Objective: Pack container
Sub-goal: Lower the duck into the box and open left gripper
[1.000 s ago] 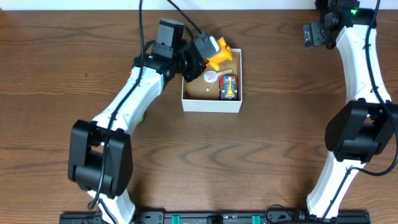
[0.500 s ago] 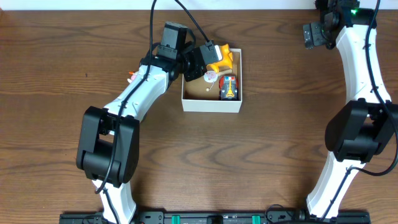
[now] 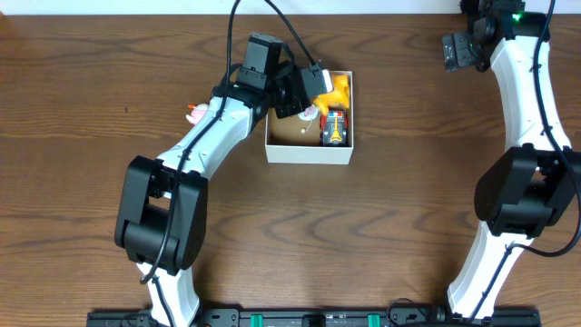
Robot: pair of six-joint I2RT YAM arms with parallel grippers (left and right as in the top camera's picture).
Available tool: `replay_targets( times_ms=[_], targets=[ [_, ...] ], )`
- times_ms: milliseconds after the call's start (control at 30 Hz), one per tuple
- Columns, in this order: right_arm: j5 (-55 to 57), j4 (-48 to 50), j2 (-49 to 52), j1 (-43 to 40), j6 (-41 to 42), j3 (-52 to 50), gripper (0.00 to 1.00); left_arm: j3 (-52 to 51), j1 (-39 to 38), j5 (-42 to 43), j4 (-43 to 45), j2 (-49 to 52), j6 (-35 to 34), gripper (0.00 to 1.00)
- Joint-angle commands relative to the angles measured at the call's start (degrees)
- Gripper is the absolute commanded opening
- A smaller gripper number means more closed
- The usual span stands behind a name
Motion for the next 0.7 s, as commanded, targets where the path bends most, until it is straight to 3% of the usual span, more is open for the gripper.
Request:
replay_targets(
  times_ms=[0,333,500,667],
  targets=[
    [0.37,-0.09,-1.05,0.0,0.92,-0.07,0.99,1.03,0.09,-2.25,1.97,0.48,0.04,0.51],
    [0.37,-0.09,-1.05,0.0,0.92,-0.07,0.99,1.03,0.22,-8.31,6.49,0.26,-2.47,0.55],
    [0.37,-0.09,-1.05,0.0,0.92,-0.07,0.99,1.03,1.97,-11.85,12.96,-2.43,-17.79,0.64],
    [0.37,-0.09,-1.05,0.0,0.92,-0.07,0.99,1.03,6.38,-13.49,9.64,-7.17,-29.16,0.66]
  ],
)
